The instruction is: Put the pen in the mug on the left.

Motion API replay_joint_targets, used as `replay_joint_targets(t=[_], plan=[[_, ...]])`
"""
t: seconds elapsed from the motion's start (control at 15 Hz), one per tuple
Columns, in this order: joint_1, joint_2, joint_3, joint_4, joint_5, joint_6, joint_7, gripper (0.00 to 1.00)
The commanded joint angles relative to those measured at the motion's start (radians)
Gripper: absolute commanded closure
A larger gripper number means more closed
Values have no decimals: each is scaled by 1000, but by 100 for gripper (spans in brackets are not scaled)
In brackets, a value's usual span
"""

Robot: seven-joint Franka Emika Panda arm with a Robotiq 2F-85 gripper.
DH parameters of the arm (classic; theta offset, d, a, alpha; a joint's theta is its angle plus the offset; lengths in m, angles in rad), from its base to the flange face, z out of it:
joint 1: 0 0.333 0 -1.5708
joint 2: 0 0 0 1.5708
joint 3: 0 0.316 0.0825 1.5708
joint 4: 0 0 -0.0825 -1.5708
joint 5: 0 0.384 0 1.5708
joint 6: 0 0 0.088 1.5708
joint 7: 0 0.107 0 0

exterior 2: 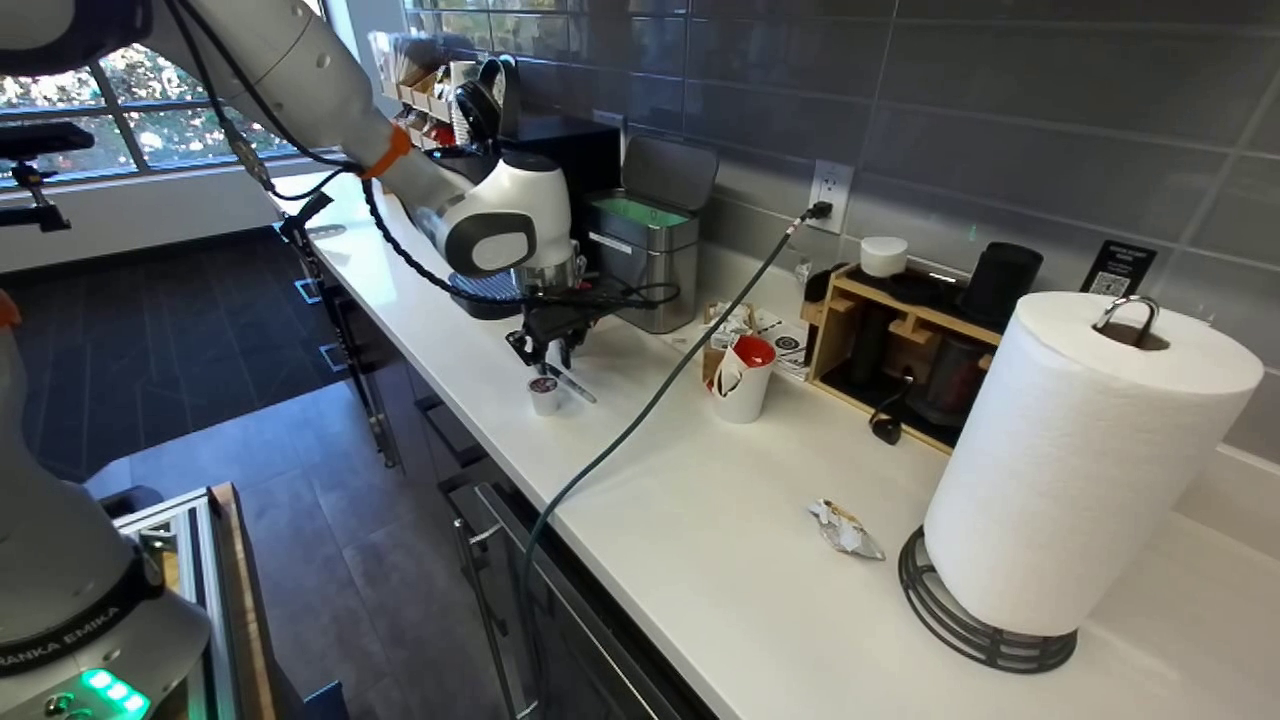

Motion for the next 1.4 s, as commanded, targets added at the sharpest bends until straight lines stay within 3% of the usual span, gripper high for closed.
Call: replay_joint_targets(t=[0.0, 0.07, 0.13, 0.2, 0.33, 0.53, 0.73, 0.87, 0.93, 1.33], plan=[[-14, 27, 16, 11, -43, 23, 49, 69], [-14, 30, 16, 12, -53, 22, 61, 84], [-14, 31, 17, 12, -60, 21, 66, 87], [-13, 25, 17, 8, -70, 20, 75, 97], [-25, -30, 28, -21, -56, 38, 64, 100], [-57, -136, 57, -81, 25, 118, 19, 96], [-82, -211, 71, -110, 183, 184, -38, 96], [-78, -247, 68, -121, 344, 211, -124, 96], [-97, -257, 99, -109, 425, 206, -167, 96], [-24, -295, 106, -4, 904, 152, -526, 96]])
